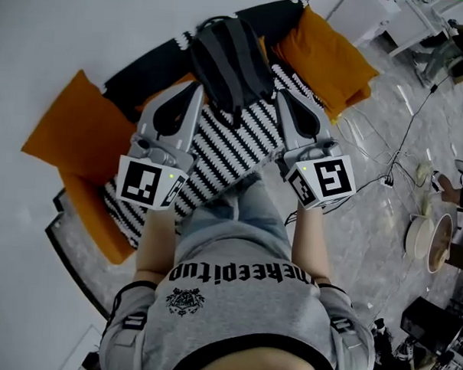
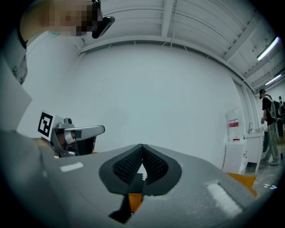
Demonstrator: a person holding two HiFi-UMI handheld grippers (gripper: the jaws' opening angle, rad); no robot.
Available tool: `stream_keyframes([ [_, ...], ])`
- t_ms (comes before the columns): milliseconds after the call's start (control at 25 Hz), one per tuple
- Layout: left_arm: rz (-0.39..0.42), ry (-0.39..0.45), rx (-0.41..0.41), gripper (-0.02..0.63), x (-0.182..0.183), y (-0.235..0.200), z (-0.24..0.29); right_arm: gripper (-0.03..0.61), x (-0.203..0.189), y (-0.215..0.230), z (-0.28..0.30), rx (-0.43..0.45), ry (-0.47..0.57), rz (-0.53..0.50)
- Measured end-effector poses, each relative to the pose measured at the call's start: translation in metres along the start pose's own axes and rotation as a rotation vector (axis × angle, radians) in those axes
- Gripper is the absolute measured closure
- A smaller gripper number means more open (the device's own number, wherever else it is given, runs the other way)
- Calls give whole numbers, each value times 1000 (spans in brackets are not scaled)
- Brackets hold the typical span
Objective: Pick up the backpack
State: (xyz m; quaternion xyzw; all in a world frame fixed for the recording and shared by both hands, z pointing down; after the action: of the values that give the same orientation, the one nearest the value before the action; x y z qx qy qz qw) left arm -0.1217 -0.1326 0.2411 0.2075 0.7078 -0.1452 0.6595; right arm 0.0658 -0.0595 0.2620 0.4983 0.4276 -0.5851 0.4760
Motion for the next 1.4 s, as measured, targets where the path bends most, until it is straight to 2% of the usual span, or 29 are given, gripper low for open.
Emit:
stream_keyframes([
  [280,-5,-17,41,598,-8,-14,24,577,0,29,35,36,4,5],
  [520,1,-19,123,600,-9,-37,55,577,6,61,82,118,5,-8],
  [800,-10,-31,195,598,-17,-54,104,577,6,107,138,196,-39,-27],
  [1040,-39,-72,253,598,-33,-61,132,577,-12,137,177,253,-110,-13],
  [1400,-94,-135,350,598,-64,-74,153,575,-60,163,225,342,-246,3],
])
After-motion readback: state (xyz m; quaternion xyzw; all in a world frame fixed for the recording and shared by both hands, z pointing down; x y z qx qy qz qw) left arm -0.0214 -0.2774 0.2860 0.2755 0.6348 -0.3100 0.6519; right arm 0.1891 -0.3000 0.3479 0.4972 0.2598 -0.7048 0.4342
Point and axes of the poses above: the fingertips, and each gripper's own axes: z forward along the fingers, y to its right, x out of its top, the point moved 6 cm from there along -z, backward along the fingers, and after that the axes turned 9 degrees about -y, right-handed, at the moved point
